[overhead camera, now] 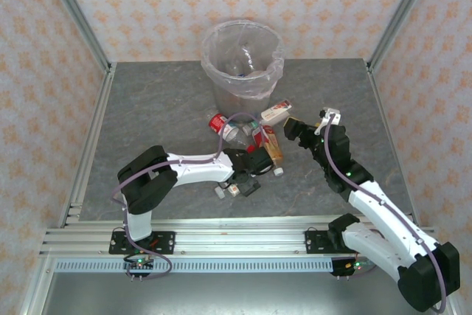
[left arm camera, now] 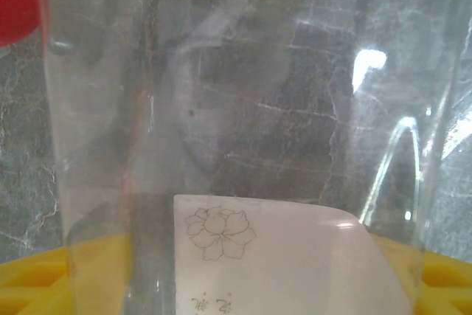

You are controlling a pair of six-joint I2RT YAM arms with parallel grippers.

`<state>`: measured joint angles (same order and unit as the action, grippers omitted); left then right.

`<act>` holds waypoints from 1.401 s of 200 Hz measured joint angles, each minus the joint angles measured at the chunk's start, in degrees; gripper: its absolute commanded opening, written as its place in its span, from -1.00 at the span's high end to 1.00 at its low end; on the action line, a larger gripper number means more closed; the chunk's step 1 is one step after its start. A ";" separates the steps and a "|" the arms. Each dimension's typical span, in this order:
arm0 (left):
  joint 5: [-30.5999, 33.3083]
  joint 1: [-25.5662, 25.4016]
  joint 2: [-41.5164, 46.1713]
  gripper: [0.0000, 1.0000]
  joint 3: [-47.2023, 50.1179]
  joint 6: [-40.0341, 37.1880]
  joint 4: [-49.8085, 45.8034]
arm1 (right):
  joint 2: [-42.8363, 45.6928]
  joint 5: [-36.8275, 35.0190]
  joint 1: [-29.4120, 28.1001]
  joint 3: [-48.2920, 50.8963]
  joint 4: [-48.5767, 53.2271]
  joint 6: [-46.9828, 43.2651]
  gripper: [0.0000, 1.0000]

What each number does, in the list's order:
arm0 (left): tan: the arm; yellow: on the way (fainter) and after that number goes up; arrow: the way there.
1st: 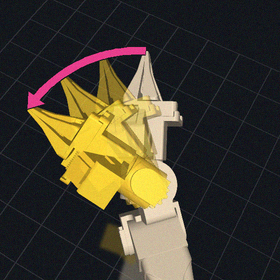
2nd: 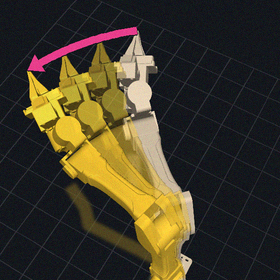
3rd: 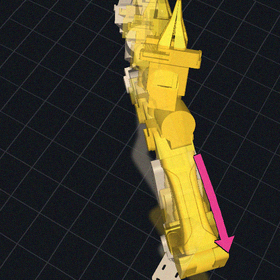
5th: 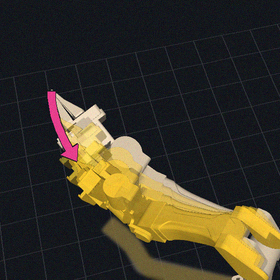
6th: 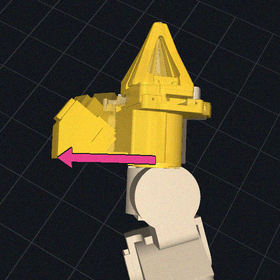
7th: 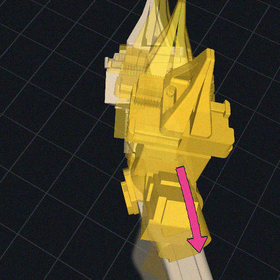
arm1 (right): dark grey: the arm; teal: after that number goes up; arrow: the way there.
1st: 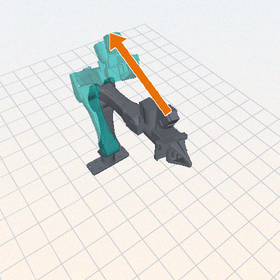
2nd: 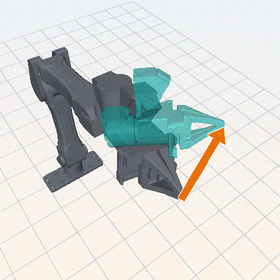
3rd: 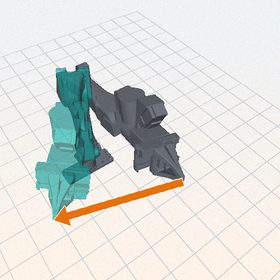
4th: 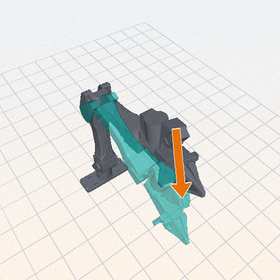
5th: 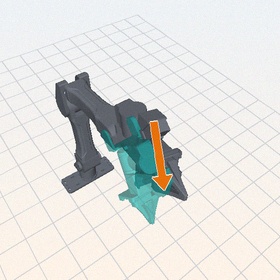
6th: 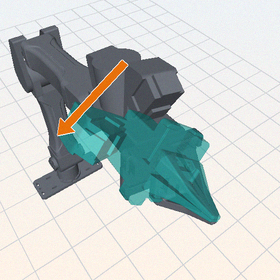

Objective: Put the plastic bottles in the bin

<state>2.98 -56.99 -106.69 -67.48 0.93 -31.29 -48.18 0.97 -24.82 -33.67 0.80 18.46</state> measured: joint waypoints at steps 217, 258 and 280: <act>-1.05 0.04 4.35 0.71 -0.33 0.09 -0.04 | -3.63 -2.80 0.00 -1.25 0.02 1.75 -0.98; -1.44 0.04 8.31 1.00 -0.33 0.11 -0.22 | -3.89 -3.41 0.00 -1.81 0.04 2.38 -0.98; -1.49 0.04 12.07 1.00 -0.24 0.11 -0.09 | -4.33 -3.63 0.00 -2.03 0.02 2.58 -0.98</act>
<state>1.50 -56.95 -94.63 -67.72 1.04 -31.38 -52.51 -2.66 -24.82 -35.70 0.82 21.04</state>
